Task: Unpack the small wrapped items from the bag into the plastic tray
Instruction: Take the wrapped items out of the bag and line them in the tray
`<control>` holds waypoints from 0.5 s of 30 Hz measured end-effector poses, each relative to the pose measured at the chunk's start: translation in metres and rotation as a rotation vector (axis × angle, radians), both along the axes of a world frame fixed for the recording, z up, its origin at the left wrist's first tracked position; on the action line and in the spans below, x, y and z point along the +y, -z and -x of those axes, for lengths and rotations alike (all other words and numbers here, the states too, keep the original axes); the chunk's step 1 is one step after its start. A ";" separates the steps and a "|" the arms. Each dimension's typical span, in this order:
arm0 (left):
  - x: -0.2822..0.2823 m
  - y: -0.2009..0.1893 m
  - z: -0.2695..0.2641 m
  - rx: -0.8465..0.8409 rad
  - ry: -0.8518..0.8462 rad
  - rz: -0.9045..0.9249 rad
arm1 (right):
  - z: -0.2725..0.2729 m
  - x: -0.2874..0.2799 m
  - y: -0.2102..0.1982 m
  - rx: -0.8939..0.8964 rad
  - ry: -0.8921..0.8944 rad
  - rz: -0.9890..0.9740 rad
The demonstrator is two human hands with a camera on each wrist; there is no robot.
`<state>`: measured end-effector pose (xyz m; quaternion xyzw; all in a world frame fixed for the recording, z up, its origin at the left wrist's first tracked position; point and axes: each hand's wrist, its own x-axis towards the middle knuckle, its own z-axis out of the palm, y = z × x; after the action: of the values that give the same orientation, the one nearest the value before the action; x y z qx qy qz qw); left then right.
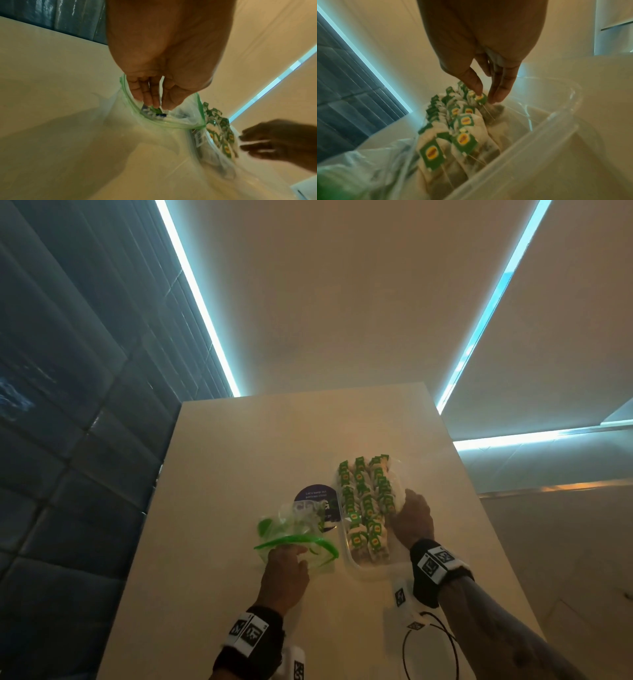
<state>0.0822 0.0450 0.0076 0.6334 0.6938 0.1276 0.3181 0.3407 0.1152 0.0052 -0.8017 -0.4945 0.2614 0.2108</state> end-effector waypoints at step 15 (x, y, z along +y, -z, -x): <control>0.025 0.009 -0.011 0.527 0.462 0.241 | 0.100 -0.063 -0.049 -0.128 -0.766 -0.031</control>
<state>0.0931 0.0704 -0.0011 0.7423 0.6007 -0.1978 0.2214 0.2407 0.0519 0.0547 -0.5704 -0.7741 0.2632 0.0785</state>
